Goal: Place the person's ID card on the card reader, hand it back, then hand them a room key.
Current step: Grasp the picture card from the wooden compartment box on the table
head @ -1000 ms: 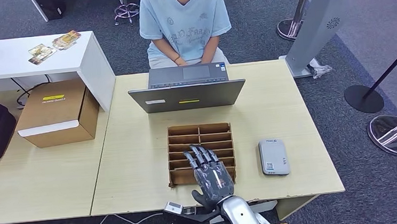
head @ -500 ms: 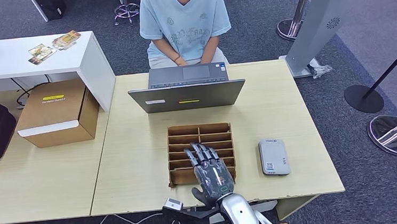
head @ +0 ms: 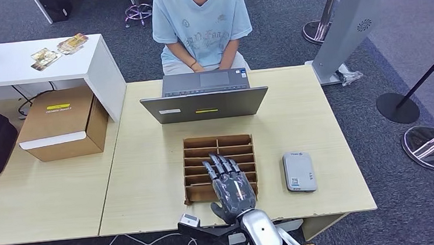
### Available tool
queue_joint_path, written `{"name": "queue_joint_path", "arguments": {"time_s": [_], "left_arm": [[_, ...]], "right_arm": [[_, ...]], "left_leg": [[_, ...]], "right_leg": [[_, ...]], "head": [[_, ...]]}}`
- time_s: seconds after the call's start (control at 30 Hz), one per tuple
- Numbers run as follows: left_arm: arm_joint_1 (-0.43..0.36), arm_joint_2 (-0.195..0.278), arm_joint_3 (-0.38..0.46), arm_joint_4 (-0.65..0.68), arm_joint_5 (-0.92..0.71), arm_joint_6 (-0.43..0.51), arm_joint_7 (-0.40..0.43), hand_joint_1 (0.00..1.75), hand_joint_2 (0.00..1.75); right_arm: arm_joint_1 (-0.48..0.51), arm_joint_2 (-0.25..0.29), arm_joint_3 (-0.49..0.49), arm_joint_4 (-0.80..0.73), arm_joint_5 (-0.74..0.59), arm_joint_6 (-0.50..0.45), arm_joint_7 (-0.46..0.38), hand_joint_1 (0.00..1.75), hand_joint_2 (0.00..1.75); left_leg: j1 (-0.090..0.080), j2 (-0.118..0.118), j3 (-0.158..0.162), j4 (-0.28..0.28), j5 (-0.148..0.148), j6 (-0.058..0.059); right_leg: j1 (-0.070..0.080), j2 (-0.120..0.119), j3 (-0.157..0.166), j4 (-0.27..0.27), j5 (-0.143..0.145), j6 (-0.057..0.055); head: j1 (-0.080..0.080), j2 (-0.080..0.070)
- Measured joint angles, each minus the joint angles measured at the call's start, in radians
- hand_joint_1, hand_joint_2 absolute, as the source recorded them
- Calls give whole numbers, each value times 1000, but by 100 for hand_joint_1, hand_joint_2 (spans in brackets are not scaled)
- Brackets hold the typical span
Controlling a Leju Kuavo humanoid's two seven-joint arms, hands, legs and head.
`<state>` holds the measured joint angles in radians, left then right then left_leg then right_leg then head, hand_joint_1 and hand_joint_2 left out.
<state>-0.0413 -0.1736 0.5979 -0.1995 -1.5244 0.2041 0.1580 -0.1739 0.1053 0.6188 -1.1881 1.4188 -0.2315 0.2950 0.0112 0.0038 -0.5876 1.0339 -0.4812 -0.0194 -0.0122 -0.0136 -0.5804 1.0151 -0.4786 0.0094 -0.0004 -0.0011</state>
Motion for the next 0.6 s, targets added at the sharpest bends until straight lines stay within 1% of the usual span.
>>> {"name": "queue_joint_path", "arguments": {"time_s": [0.6], "left_arm": [[-1,0,-14,0,0,-6,2,0,0]], "right_arm": [[-26,23,0,37,4,9,-2,0,175]], "left_leg": [[0,0,0,0,0,0]], "right_leg": [[0,0,0,0,0,0]], "head": [[0,0]]}}
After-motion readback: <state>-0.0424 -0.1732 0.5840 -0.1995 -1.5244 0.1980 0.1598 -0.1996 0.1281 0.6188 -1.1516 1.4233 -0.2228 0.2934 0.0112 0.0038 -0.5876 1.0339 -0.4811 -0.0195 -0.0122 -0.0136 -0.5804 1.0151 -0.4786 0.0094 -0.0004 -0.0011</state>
